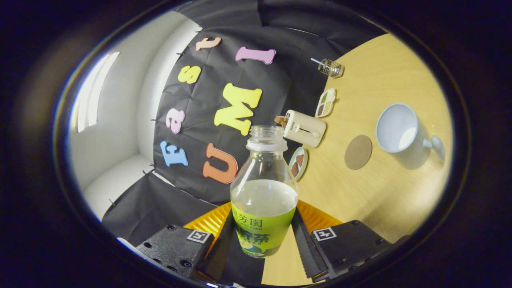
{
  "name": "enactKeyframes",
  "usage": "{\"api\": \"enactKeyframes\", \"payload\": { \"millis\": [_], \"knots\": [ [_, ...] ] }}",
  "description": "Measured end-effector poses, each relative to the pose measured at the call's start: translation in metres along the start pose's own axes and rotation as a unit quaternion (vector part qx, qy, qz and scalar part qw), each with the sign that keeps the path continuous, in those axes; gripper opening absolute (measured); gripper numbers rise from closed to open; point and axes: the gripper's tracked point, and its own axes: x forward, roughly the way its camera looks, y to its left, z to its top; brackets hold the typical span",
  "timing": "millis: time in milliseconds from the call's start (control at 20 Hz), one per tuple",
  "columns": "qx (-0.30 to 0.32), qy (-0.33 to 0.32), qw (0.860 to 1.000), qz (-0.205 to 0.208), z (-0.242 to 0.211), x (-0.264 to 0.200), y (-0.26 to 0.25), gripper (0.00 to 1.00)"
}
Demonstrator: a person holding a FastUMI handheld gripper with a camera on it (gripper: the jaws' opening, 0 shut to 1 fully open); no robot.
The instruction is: Take the bottle from table, then pour the juice into the cup, finally place the bottle on the coaster
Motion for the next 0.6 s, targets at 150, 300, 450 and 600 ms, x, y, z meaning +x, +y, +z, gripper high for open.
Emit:
{"api": "enactKeyframes", "payload": {
  "millis": [150, 300, 450, 600],
  "knots": [
    [0.029, -0.001, 1.000, 0.010, 0.006, 0.005, 0.005, 0.78],
    [0.087, -0.006, 0.995, 0.041, 0.015, 0.005, 0.014, 0.78],
    [0.128, -0.017, 0.990, 0.051, 0.024, 0.003, 0.011, 0.78],
    [0.152, -0.025, 0.986, 0.057, 0.030, 0.002, 0.009, 0.78]
  ]
}}
